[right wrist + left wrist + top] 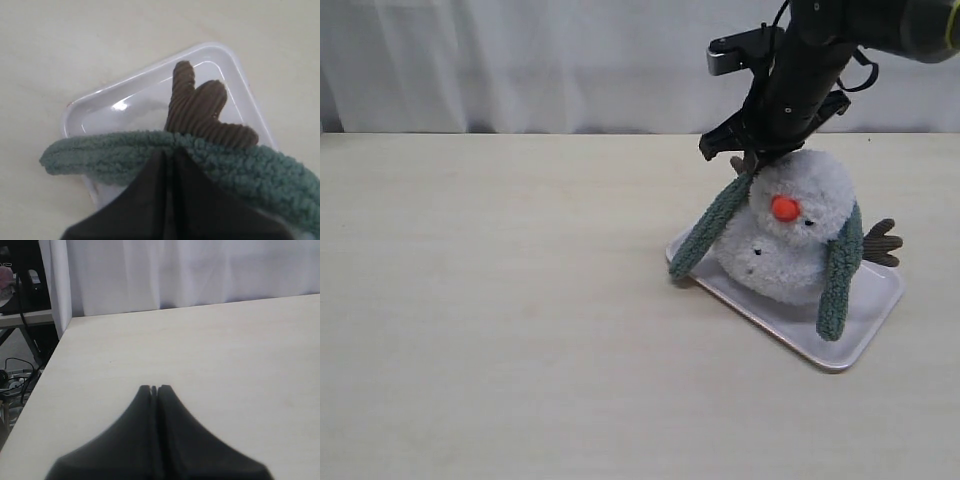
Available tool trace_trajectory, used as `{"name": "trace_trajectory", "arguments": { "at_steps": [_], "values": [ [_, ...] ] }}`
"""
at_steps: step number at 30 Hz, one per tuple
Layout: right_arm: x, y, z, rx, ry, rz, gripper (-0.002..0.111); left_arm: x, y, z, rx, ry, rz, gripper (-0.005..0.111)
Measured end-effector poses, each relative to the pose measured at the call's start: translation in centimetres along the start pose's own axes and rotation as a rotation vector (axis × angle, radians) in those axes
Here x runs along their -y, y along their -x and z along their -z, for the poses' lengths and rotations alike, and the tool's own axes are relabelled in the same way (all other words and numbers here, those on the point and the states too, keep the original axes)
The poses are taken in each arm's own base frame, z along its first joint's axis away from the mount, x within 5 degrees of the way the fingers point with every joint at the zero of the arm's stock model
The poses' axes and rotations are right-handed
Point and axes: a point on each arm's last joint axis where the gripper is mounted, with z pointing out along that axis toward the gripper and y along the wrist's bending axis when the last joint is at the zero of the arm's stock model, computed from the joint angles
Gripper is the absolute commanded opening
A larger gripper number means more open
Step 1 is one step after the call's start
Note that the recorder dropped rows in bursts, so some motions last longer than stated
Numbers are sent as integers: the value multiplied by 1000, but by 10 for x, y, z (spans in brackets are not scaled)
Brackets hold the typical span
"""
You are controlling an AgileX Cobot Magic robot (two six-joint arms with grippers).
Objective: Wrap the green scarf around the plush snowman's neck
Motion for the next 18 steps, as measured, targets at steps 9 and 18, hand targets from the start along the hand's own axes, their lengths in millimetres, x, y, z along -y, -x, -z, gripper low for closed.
{"name": "trace_trajectory", "arguments": {
  "at_steps": [9,18],
  "values": [
    [-2,-2,-23,-104,9,1,4,1,0,0,2,-22,-5,0],
    [-2,0,-11,-78,15,26,4,2,0,0,3,-34,-8,0]
  ]
}}
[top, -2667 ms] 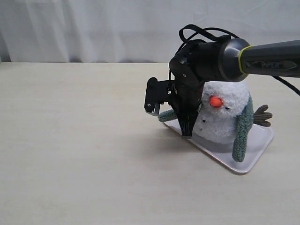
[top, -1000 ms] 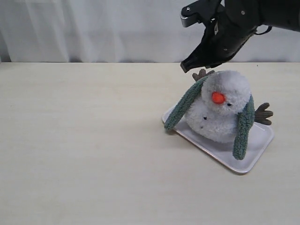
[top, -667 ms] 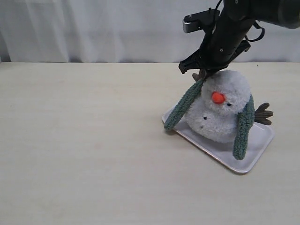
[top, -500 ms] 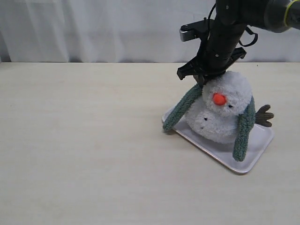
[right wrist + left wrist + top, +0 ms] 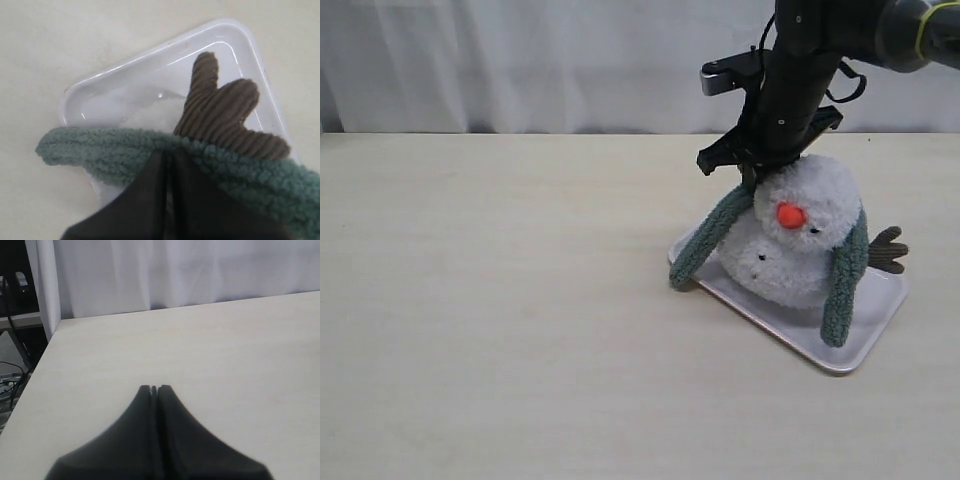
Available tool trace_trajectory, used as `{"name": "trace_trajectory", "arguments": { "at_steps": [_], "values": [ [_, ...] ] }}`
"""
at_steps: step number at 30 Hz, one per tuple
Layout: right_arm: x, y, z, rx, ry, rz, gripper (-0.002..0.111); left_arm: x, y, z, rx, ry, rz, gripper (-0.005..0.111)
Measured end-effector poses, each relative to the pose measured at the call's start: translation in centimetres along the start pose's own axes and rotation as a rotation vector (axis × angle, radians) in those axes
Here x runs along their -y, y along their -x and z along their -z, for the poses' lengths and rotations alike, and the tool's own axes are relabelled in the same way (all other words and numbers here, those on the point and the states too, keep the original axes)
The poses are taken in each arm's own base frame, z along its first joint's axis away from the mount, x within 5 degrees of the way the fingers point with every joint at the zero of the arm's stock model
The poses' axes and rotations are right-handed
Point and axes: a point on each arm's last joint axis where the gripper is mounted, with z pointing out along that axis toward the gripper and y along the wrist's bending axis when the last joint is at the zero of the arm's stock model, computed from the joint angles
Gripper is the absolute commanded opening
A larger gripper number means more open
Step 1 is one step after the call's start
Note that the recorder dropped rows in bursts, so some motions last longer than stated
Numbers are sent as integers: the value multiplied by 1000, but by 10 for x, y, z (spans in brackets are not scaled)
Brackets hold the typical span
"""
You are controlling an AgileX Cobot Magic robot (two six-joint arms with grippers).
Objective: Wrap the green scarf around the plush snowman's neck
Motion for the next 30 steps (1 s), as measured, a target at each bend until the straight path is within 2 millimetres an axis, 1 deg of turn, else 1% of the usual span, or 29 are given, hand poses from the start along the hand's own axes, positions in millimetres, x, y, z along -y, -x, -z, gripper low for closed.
{"name": "trace_trajectory", "arguments": {
  "at_steps": [2,4,8,9,10,11,12,13,14,15,17,18,19,21,23,24,25,26,27,29,30],
  "values": [
    [-2,1,10,27,26,19,4,0,0,0,0,0,0,0],
    [-6,2,23,64,76,64,8,0,0,0,0,0,0,0],
    [-20,2,47,122,118,152,30,0,0,0,0,0,0,0],
    [-24,2,53,134,110,168,40,0,0,0,0,0,0,0],
    [-27,0,65,150,81,176,43,0,0,0,0,0,0,0],
    [-27,-2,71,157,64,164,46,0,0,0,0,0,0,0],
    [-23,-9,82,165,33,122,46,0,0,0,0,0,0,0],
    [-18,-14,88,166,11,94,46,0,0,0,0,0,0,0],
    [-6,-29,99,164,-24,38,46,0,0,0,0,0,0,0],
    [1,-36,103,168,-34,9,46,0,0,0,0,0,0,0],
    [11,-56,112,186,-50,-41,46,0,0,0,0,0,0,0],
    [14,-72,121,226,-59,-68,46,0,0,0,0,0,0,0],
    [15,-90,127,263,-63,-87,46,0,0,0,0,0,0,0],
    [7,-126,131,351,-35,-123,47,0,0,0,0,0,0,0],
    [-5,-156,127,438,19,-147,58,0,0,0,0,0,0,0],
    [-10,-168,119,461,43,-159,65,0,0,0,0,0,0,0],
    [-13,-180,107,455,59,-178,68,0,0,0,0,0,0,0],
    [-16,-191,91,430,68,-199,68,0,0,0,0,0,0,0],
    [-17,-199,80,404,70,-207,68,0,0,0,0,0,0,0],
    [-20,-212,56,362,73,-226,68,0,0,0,0,0,0,0],
    [-21,-216,47,349,74,-237,68,0,0,0,0,0,0,0]
  ]
}}
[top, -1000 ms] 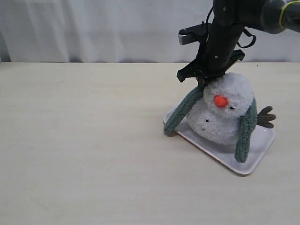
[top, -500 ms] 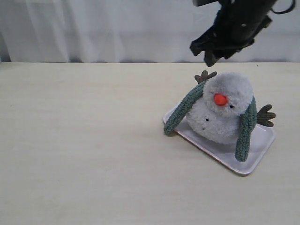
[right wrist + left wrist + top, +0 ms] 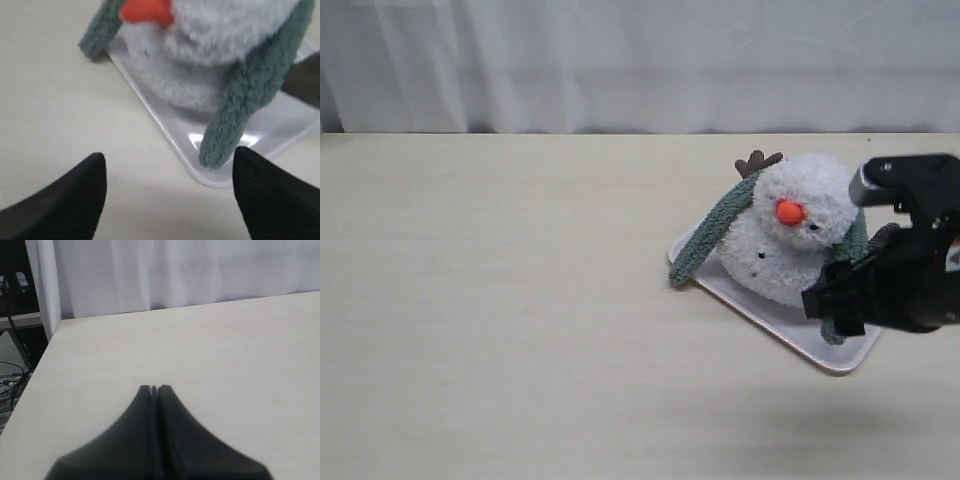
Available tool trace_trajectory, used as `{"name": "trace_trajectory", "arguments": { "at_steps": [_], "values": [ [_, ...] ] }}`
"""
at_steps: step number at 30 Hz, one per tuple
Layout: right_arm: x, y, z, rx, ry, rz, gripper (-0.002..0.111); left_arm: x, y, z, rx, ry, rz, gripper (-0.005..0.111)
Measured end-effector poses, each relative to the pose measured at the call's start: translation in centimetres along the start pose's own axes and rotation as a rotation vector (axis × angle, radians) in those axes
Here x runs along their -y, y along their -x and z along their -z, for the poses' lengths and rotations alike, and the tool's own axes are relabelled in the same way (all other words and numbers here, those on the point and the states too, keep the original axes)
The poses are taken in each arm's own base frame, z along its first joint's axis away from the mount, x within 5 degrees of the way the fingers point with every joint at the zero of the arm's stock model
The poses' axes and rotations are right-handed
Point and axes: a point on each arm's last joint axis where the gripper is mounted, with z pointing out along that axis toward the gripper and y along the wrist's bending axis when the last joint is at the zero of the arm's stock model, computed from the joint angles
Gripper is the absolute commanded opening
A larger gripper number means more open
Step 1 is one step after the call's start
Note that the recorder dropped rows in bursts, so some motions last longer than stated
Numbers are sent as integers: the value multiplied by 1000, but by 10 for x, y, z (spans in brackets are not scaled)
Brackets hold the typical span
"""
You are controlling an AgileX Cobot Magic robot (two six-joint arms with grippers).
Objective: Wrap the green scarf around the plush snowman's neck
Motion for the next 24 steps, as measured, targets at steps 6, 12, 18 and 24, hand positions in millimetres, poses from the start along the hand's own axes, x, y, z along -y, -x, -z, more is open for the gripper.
{"name": "trace_trajectory", "arguments": {
  "at_steps": [6,12,18,24],
  "values": [
    [5,-31,-31,16,-2,-36,68,0,0,0,0,0,0,0],
    [11,-43,-58,36,-14,-75,68,0,0,0,0,0,0,0],
    [14,-43,-75,67,-20,-66,56,0,0,0,0,0,0,0],
    [24,-39,-78,110,-44,-102,56,0,0,0,0,0,0,0]
  ]
}}
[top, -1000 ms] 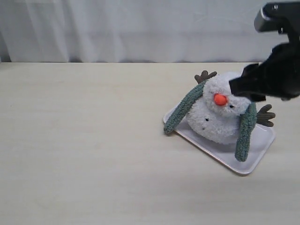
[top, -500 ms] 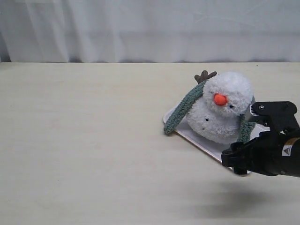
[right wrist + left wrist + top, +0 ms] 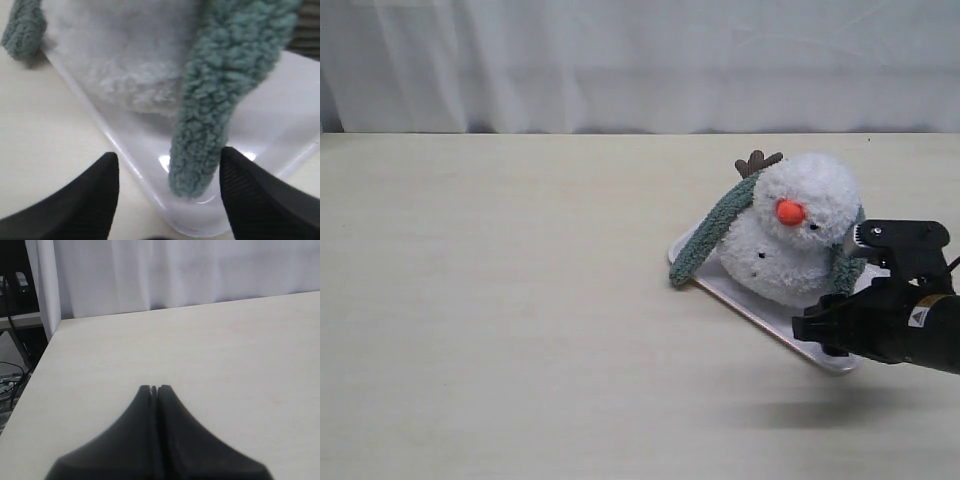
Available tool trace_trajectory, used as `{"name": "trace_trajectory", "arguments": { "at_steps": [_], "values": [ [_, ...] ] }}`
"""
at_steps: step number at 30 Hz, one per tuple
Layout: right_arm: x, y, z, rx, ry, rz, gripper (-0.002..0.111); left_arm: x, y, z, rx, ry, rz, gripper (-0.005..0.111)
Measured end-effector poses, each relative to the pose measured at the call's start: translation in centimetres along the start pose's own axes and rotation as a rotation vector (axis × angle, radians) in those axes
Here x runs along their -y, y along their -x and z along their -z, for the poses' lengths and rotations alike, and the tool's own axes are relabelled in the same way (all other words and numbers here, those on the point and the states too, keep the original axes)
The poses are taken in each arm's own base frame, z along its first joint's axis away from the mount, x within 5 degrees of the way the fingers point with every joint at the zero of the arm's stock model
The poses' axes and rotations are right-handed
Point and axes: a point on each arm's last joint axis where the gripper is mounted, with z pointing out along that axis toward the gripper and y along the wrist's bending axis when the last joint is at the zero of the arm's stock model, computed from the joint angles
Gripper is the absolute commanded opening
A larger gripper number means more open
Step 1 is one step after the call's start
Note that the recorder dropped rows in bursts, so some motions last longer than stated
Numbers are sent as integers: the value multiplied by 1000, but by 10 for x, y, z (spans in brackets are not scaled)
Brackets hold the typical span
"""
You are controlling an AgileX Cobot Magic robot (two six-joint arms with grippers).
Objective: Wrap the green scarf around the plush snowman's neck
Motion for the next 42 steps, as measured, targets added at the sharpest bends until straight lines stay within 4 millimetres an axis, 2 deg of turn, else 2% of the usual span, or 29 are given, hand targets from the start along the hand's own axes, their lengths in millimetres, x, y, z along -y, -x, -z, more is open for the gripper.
{"name": "trace_trajectory", "arguments": {
  "at_steps": [5,13,14,16,17,20,25,42],
  "values": [
    [13,-1,-4,-15,-39,-39,56,0,0,0,0,0,0,0],
    [15,-5,-18,-6,-44,-26,54,0,0,0,0,0,0,0],
    [15,-6,-19,-9,-45,-21,51,0,0,0,0,0,0,0],
    [15,-7,-22,-15,-46,-12,35,0,0,0,0,0,0,0],
    [15,-8,-23,-15,-47,-9,23,0,0,0,0,0,0,0],
    [15,-7,-24,-4,-46,-5,5,0,0,0,0,0,0,0],
    [16,-10,-23,-36,-48,-6,4,0,0,0,0,0,0,0],
    [10,4,41,-47,-26,16,4,0,0,0,0,0,0,0]
  ]
}}
